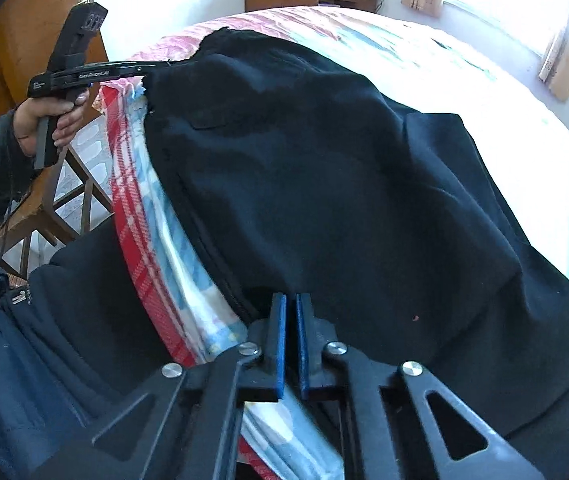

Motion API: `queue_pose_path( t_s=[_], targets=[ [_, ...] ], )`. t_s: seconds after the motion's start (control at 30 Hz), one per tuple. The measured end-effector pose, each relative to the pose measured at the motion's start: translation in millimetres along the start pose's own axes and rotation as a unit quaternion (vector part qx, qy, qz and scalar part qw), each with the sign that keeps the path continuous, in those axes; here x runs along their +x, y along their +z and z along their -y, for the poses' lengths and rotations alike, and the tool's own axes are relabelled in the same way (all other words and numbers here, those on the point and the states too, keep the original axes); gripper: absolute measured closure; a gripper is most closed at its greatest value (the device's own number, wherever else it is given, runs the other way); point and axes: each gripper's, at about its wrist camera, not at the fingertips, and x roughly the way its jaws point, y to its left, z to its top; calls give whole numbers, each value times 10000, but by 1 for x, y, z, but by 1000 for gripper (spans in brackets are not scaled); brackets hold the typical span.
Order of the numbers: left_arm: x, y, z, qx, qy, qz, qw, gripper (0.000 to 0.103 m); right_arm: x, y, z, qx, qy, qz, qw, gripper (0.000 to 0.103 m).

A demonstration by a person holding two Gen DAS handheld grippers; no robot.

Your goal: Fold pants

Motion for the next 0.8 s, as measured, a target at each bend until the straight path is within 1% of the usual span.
queue_pose_path(
  t_s=[0.03, 0.1, 0.17, 0.23, 0.3, 0.33, 0.37, 0.4, 0.43, 0.47, 0.5, 0.53, 0.57, 0.6, 0.67, 0.73, 0.8],
  targets=[
    [-5, 0, -1, 20, -60, 29, 10000, 93, -3, -1, -2, -36, 39, -9, 10000, 102],
    [-13, 0, -3, 62, 28, 16, 10000, 93, -10, -6, -4, -75, 53, -22, 10000, 102],
    [-13, -4, -8, 17, 47, -67, 10000, 93, -7, -9, -3, -65, 66, -65, 9999, 102],
    [-6, -10, -10, 39, 191, -187, 9996, 92, 6, -10, 2, 13, 97, -163, 9998, 101],
    [-4, -9, -11, -33, 293, -174, 9994, 84, 11, -9, 8, 82, 228, -250, 9994, 101],
    [-6, -7, -9, 1, 472, -105, 9988, 79, 8, -7, 10, 114, 270, -246, 9993, 100],
    [-8, -6, -8, 30, 602, -72, 9982, 62, 4, -5, 13, 164, 299, -242, 9991, 97],
    [-12, -4, -7, 93, 728, -40, 9973, 52, -1, -3, 18, 201, 297, -204, 9991, 93],
    [-18, -1, -4, 191, 831, 93, 9963, 36, -9, -1, 22, 216, 257, -132, 9993, 78],
    [-23, 1, -2, 261, 890, 217, 9955, 29, -14, 1, 27, 243, 221, -70, 9994, 60],
    [-31, 5, 2, 356, 978, 364, 9939, 29, -23, 5, 37, 335, 198, 52, 9992, 54],
    [-35, 8, 4, 386, 1025, 438, 9930, 29, -29, 8, 44, 420, 218, 173, 9987, 51],
    [-40, 11, 8, 396, 1078, 551, 9919, 28, -36, 13, 52, 532, 260, 300, 9978, 50],
    [-45, 15, 15, 427, 1036, 678, 9914, 27, -42, 18, 62, 709, 320, 420, 9961, 50],
    [-45, 21, 35, 627, 809, 779, 9917, 26, -49, 33, 88, 1212, 456, 625, 9896, 50],
    [-36, 25, 57, 822, 578, 753, 9921, 25, -49, 45, 109, 1601, 501, 780, 9827, 50],
    [-16, 26, 82, 974, 280, 593, 9931, 25, -39, 62, 130, 1976, 618, 876, 9744, 50]
  ],
)
